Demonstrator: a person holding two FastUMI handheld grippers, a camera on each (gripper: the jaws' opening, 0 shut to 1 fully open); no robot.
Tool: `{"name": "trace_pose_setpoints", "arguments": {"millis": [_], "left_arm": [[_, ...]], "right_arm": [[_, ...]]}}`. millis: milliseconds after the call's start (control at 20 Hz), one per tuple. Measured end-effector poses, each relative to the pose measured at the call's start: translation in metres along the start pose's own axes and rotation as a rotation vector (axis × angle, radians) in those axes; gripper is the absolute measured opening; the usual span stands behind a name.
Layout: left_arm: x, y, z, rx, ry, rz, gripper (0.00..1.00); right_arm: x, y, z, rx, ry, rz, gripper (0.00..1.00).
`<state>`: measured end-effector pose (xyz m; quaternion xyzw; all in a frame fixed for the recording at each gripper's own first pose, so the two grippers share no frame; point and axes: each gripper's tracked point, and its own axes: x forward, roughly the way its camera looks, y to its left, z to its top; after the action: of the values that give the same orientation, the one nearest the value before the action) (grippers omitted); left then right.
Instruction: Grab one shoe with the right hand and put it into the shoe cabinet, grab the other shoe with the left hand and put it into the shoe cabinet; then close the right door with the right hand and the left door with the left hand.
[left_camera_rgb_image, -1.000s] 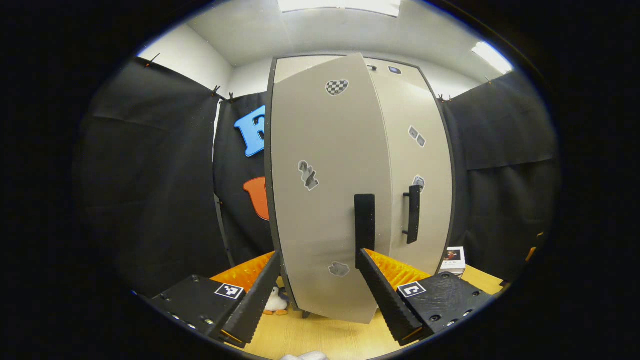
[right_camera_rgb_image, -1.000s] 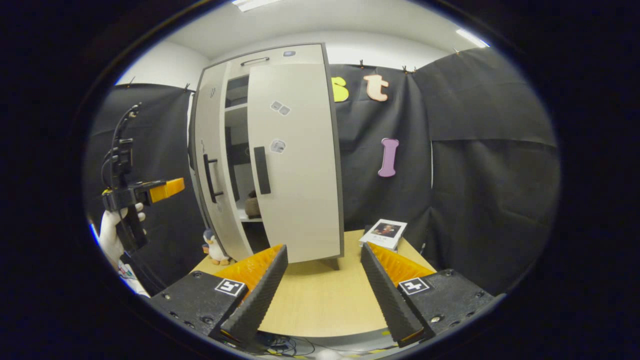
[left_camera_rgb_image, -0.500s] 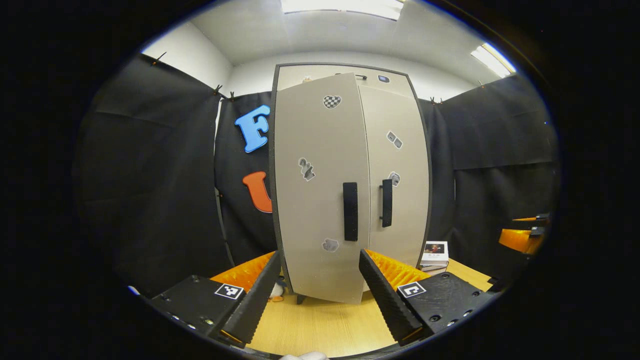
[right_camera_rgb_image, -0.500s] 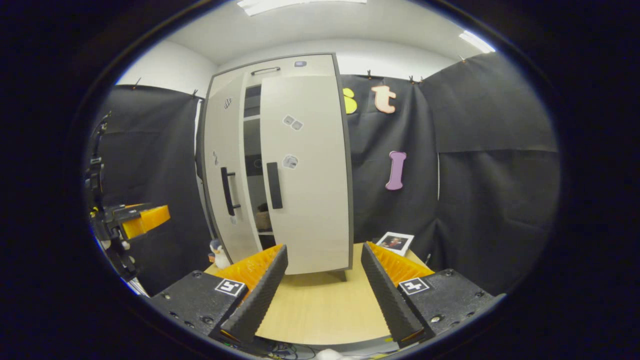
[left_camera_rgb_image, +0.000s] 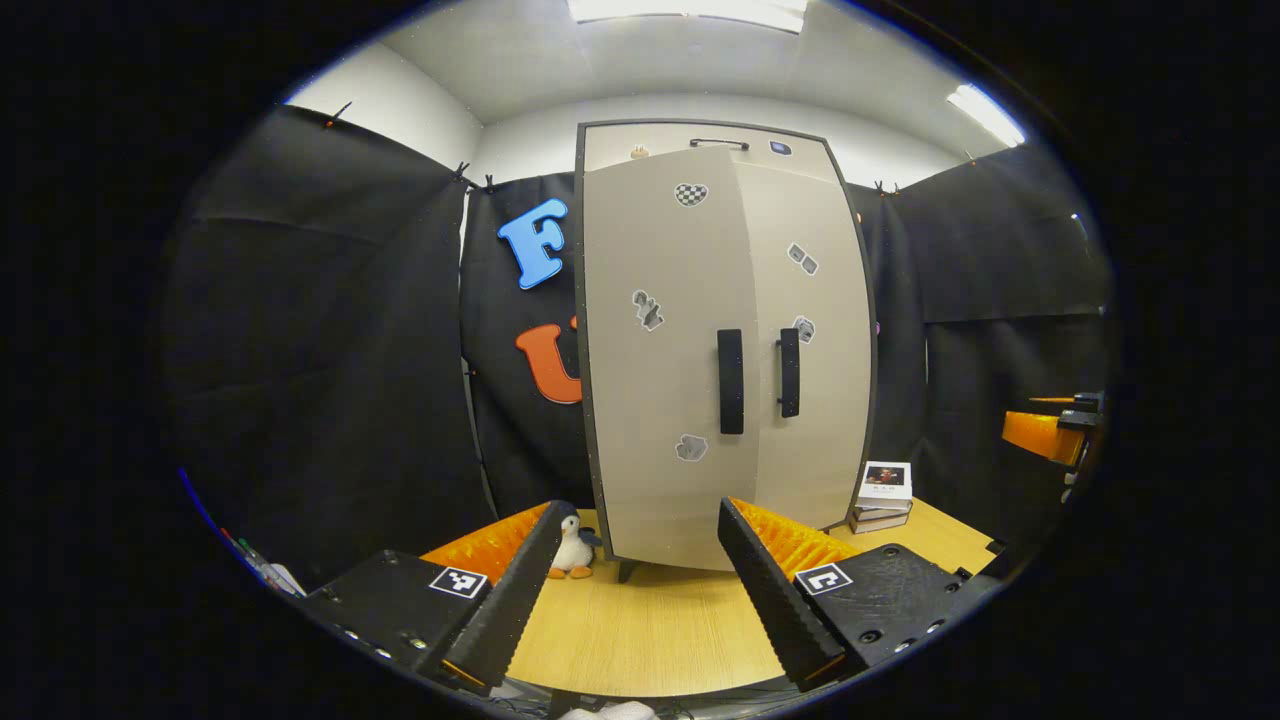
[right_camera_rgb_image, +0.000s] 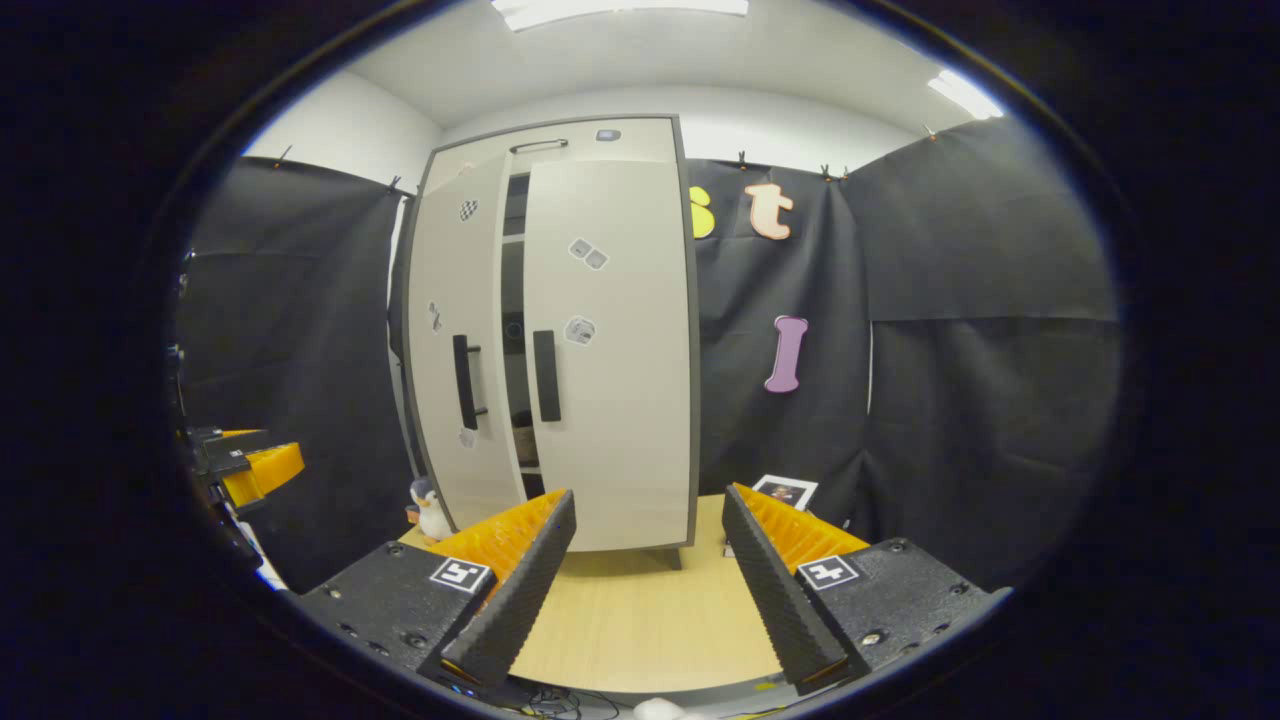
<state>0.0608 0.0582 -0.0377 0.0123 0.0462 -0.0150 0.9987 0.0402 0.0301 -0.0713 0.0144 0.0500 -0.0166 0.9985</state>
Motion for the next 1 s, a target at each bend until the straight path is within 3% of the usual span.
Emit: {"name": "trace_pose_setpoints", "arguments": {"millis": [1000], "left_arm": [[0.002, 0.002, 0.006, -0.008, -0.006, 0.020, 0.96]], "right_arm": [[0.015, 0.008, -0.001, -0.013, 0.009, 0.017, 0.97]]}}
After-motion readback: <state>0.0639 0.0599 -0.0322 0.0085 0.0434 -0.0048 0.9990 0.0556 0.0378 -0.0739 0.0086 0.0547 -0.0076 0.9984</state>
